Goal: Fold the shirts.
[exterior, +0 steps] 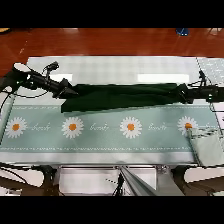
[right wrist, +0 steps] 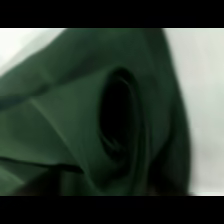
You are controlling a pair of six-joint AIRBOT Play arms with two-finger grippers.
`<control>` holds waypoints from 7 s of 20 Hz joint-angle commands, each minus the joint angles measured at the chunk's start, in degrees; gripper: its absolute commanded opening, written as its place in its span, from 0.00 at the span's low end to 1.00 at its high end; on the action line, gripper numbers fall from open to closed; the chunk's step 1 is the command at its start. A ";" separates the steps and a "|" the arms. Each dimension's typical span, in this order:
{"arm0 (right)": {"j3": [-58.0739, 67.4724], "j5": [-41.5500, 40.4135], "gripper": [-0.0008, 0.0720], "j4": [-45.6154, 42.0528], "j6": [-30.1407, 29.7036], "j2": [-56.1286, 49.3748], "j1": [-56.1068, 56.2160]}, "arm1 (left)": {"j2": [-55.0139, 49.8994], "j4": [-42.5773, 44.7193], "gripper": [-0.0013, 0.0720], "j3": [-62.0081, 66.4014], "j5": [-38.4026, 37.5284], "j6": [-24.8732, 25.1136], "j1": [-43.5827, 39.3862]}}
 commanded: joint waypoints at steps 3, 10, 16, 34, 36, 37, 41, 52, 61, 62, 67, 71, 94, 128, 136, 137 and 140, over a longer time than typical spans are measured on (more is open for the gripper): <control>3.02 -0.76 0.04 5.14 -1.81 1.01 3.34 | 1.97 -1.16 0.25 1.44 0.09 0.22 -0.04; 4.76 8.26 0.04 2.10 -0.33 22.21 5.81 | 6.51 -8.85 0.04 8.81 3.26 1.03 -7.15; 4.76 12.22 0.04 -15.56 12.48 40.41 15.37 | 4.68 -11.15 0.04 8.76 13.77 -0.48 -22.60; 4.76 17.16 0.04 -29.88 29.35 57.37 23.76 | -9.27 -18.95 0.04 8.74 21.31 -1.92 -50.90; 4.76 15.04 0.04 -29.79 29.35 57.37 23.76 | -9.16 -18.95 0.04 8.83 20.28 -1.95 -48.89; 4.76 14.01 0.04 -29.03 29.35 57.37 23.76 | -8.90 -18.93 0.04 8.83 19.37 -1.90 -47.23; 4.74 12.70 0.04 -23.41 28.44 56.11 25.05 | -1.81 -14.25 0.04 8.83 17.68 -1.53 -37.16; 4.70 -19.93 0.04 -30.53 33.48 27.65 56.43 | 29.79 -8.79 0.04 8.83 9.09 -2.14 -3.39; 4.72 -38.36 0.60 -13.55 33.64 7.17 68.50 | 36.09 -5.97 0.04 8.76 5.27 -1.97 -0.26; 4.72 -36.89 0.60 -14.38 31.93 8.76 67.38 | 36.11 -3.98 0.04 8.52 5.31 -1.99 -0.26; 4.72 -12.09 0.60 -34.14 30.97 21.99 53.72 | 36.09 3.98 0.04 5.05 5.27 -2.01 -0.24; 4.07 15.98 0.61 -55.87 28.35 29.27 35.56 | 36.09 8.48 0.04 3.48 5.27 -2.16 -0.24; -20.65 -10.80 0.04 -6.25 13.40 34.01 33.46 | 36.00 10.54 0.37 3.48 5.27 -3.28 -0.26; -18.91 46.36 0.13 -90.49 23.87 62.40 -24.70 | 2.67 10.51 0.36 5.60 22.71 -1.29 1.29; -20.83 39.50 0.66 -84.43 20.09 62.40 -24.39 | 3.72 9.64 0.37 6.91 16.39 1.51 1.53; -18.88 36.57 0.66 -78.25 17.33 62.27 -23.63 | 4.26 8.28 0.39 7.34 14.58 1.53 1.55; -9.35 27.04 0.66 -62.36 13.49 60.28 -16.39 | 8.35 2.93 0.58 8.72 14.21 4.02 1.51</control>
